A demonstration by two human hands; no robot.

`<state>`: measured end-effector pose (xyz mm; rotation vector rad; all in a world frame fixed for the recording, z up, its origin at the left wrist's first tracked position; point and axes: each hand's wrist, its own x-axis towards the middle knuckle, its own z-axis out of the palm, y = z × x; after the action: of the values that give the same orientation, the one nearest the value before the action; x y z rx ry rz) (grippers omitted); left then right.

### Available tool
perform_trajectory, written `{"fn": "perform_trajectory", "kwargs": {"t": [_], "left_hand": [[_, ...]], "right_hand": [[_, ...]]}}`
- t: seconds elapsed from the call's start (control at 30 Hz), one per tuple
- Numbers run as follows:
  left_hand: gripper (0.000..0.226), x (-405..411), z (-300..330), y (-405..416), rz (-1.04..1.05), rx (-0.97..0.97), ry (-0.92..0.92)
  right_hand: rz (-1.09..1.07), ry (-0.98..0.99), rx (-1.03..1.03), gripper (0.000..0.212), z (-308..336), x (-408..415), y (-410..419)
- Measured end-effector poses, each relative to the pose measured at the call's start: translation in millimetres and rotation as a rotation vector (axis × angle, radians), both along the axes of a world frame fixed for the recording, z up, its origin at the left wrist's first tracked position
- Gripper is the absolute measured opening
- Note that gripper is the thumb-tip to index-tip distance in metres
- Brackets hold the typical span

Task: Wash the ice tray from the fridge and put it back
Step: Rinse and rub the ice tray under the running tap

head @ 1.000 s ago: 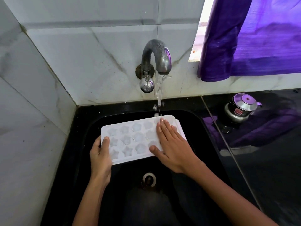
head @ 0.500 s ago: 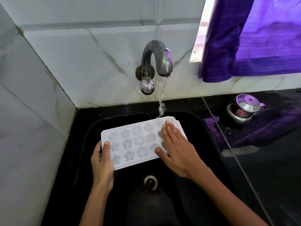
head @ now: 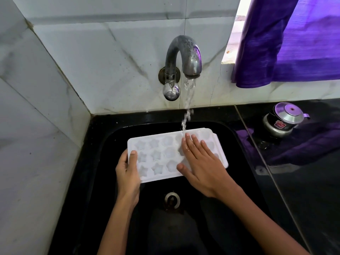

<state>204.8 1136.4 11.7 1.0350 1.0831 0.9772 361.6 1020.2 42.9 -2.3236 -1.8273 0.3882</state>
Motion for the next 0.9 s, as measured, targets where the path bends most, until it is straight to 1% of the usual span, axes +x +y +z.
{"fn": "perform_trajectory", "kwargs": {"t": [0.03,0.1,0.13,0.2,0.23,0.3,0.47,0.53,0.67,0.77,0.83,0.9], "left_hand": [[0.016,5,0,-4,-0.023,-0.003,0.003],[0.016,15,1,-9,-0.056,-0.007,-0.006],[0.016,20,2,-11,-0.066,-0.004,-0.011],[0.017,26,5,-10,-0.067,0.000,-0.020],[0.016,27,6,-8,-0.050,-0.004,-0.027],[0.017,26,7,-2,-0.010,-0.022,-0.035],[0.026,28,3,-1,-0.017,-0.145,-0.046],[0.026,36,5,-6,-0.030,-0.186,-0.064],[0.026,53,8,-12,-0.052,-0.218,-0.089],[0.025,54,9,-10,-0.046,-0.244,-0.104],[0.024,52,9,-8,-0.045,-0.248,-0.111],[0.024,53,9,-10,-0.067,-0.266,-0.113]], "right_hand": [[-0.005,-0.012,0.010,0.077,2,-1,5],[0.028,-0.017,0.045,0.065,4,-8,13],[0.068,-0.010,0.064,0.060,4,-13,14],[0.154,-0.002,0.085,0.055,0,-23,9],[0.178,0.004,0.085,0.055,-3,-24,4],[0.158,0.022,0.076,0.055,-6,-16,-6],[-0.014,-0.016,0.024,0.055,-6,10,-5],[-0.013,-0.022,0.035,0.056,-4,6,6],[0.090,-0.066,0.079,0.056,-4,-10,15],[0.135,-0.027,0.063,0.055,-6,-8,1],[0.099,-0.023,0.043,0.055,-7,2,-9],[0.009,-0.036,0.021,0.055,-6,15,-11]]}}
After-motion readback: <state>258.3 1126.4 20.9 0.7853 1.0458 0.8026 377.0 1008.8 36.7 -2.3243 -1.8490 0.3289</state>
